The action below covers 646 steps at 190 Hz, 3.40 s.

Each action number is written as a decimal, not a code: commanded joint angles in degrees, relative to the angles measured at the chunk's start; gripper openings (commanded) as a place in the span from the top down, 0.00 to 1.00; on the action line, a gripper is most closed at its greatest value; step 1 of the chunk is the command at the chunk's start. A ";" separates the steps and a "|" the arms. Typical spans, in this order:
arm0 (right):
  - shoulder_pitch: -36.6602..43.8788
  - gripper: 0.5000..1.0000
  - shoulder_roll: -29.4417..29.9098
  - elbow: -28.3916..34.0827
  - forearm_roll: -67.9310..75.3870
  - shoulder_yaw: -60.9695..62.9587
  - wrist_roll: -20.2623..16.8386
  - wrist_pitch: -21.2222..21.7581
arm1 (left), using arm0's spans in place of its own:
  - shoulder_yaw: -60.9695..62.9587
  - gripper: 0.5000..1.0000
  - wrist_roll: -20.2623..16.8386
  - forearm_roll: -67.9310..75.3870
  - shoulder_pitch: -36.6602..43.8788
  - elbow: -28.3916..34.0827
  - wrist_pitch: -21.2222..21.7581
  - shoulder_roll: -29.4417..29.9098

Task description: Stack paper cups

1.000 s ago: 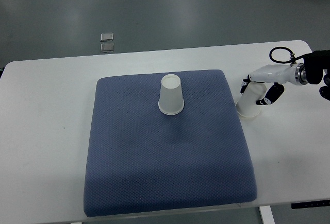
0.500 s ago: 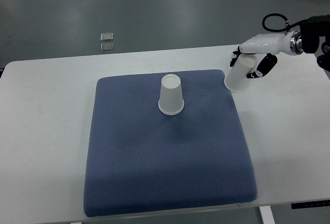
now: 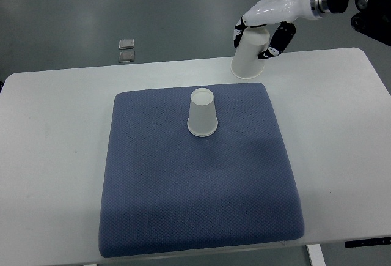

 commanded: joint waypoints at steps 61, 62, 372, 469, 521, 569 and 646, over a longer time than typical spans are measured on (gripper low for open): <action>1.38 0.75 7.77 0.42 4.95 0.15 -0.01 6.32 | 0.00 0.00 0.00 0.00 -0.01 -0.01 0.00 0.00; 1.38 0.75 7.77 0.42 4.95 0.15 -0.01 6.32 | 0.00 0.00 0.00 0.00 -0.01 -0.01 0.00 0.00; -2.92 0.59 15.06 -8.64 4.95 -0.02 -0.19 5.17 | 0.00 0.00 0.00 0.00 -0.01 -0.01 0.00 0.00; -3.54 0.21 15.50 -8.72 5.22 0.06 -0.63 4.47 | 0.00 0.00 0.00 0.00 -0.01 -0.01 0.00 0.00; -4.24 0.19 15.59 -8.72 5.30 0.33 -0.63 4.56 | 0.00 0.00 0.00 0.00 -0.01 -0.01 0.00 0.00; -5.47 0.18 12.42 -11.01 9.08 2.17 -0.54 4.56 | 0.00 0.00 0.00 0.00 -0.01 -0.01 0.00 0.00; -17.25 0.18 8.91 -18.13 39.49 14.47 -0.54 4.38 | 0.00 0.00 0.00 0.00 -0.01 -0.01 0.00 0.00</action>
